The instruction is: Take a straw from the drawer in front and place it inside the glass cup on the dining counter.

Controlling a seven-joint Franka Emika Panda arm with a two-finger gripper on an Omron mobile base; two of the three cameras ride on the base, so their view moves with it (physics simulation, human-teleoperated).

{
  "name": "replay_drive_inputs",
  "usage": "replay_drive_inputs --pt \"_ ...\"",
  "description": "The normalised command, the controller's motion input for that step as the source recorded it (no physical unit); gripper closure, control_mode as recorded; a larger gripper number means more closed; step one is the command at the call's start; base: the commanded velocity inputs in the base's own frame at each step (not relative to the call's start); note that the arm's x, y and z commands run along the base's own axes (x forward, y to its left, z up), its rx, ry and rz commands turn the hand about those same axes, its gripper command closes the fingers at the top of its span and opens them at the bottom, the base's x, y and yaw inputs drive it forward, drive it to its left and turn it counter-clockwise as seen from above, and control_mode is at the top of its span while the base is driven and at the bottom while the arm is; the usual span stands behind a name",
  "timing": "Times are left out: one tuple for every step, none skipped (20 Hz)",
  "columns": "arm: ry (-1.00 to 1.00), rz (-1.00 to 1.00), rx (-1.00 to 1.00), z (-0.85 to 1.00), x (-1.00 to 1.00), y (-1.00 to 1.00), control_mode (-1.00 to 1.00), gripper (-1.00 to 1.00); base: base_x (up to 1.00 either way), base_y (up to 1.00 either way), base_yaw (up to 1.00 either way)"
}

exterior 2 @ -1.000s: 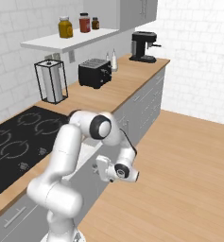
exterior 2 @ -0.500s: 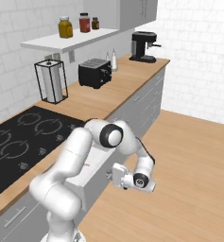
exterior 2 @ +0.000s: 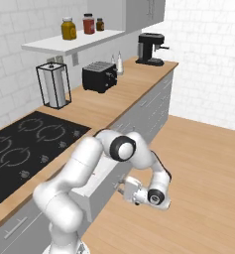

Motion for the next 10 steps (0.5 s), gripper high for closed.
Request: replay_drive_inputs --pt "0.03 0.00 0.02 0.31 -0.11 -0.76 -1.00 -1.00 0.00 0.00 0.00" --pt "0.06 0.00 0.04 0.28 -0.06 -0.77 -1.00 -1.00 0.00 0.00 0.00" --pt "0.03 0.00 0.02 0.34 -0.11 -0.72 -1.00 -1.00 0.00 0.00 0.00" --pt "0.00 0.00 0.01 0.44 -0.20 -0.63 -1.00 -1.00 0.00 0.00 0.00" --pt "0.00 0.00 0.00 0.57 -0.26 -0.45 -1.00 -1.00 0.00 0.00 0.00" --pt "0.00 0.00 0.00 0.68 -0.35 -0.26 -1.00 -1.00 0.00 0.00 0.00" --pt "0.00 0.00 -0.08 0.79 -0.51 -0.05 -1.00 -1.00 0.00 0.00 0.00" --pt "0.00 0.00 -0.15 0.92 -0.51 0.00 -1.00 -1.00 0.00 0.00 0.00" --pt "0.00 0.00 -0.20 1.00 -0.46 0.02 -1.00 -1.00 0.00 0.00 0.00" --pt "0.00 0.00 -0.21 0.98 -0.40 0.13 -1.00 -1.00 0.00 0.00 0.00"
